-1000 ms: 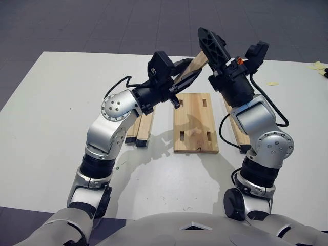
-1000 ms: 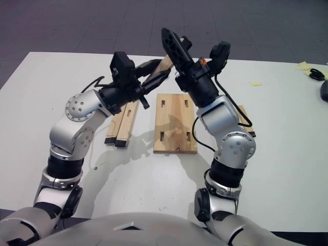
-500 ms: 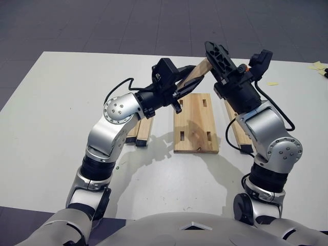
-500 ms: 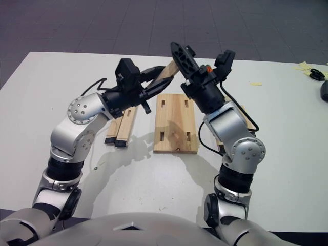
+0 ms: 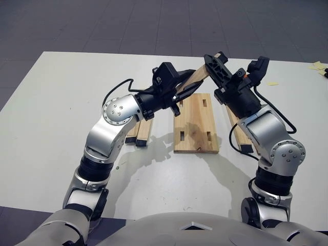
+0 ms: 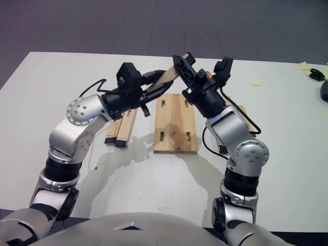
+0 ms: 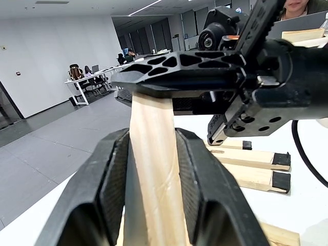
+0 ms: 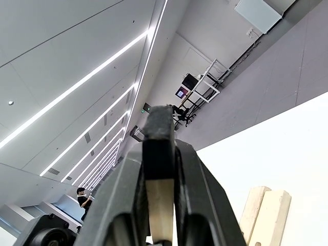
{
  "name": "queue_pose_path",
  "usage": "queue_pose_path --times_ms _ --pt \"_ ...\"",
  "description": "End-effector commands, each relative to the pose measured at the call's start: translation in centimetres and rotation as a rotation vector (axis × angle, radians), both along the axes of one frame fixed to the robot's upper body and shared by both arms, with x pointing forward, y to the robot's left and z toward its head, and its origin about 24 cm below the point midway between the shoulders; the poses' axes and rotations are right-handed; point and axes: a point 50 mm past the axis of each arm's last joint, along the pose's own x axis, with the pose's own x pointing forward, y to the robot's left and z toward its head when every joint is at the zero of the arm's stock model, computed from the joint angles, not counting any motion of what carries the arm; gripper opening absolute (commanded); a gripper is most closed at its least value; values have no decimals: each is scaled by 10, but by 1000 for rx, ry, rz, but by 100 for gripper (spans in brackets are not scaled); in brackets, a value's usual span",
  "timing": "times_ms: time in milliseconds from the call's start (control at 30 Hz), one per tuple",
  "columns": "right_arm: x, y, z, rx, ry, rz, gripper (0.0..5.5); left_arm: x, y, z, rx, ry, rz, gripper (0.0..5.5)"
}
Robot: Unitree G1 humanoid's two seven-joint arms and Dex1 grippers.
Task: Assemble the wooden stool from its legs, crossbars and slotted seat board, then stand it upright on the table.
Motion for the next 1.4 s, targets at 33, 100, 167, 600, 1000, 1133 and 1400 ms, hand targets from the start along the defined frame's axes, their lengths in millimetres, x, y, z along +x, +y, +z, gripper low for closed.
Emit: queue_pose_path --times_ms 33,100,167,600,1000,1133,1400 --pt "2 -6 -2 -70 -17 -66 42 7 8 -6 -12 37 74 187" --pt "10 -21 -11 -154 5 -205 42 10 15 -4 -63 68 113 221" --pt "15 -48 -23 -273 34 -419 42 13 29 1 -167 122 162 252" --pt "-14 -133 -83 -763 31 -846 42 27 93 -9 -463 319 601 480" --pt "6 -115 -82 -768 -8 -662 42 28 82 -19 -425 343 578 540" --pt "1 -119 -85 -800 5 -657 42 28 82 -19 -419 342 578 540" --pt "-4 -120 -91 -807 25 -649 42 28 80 -22 -398 344 575 540"
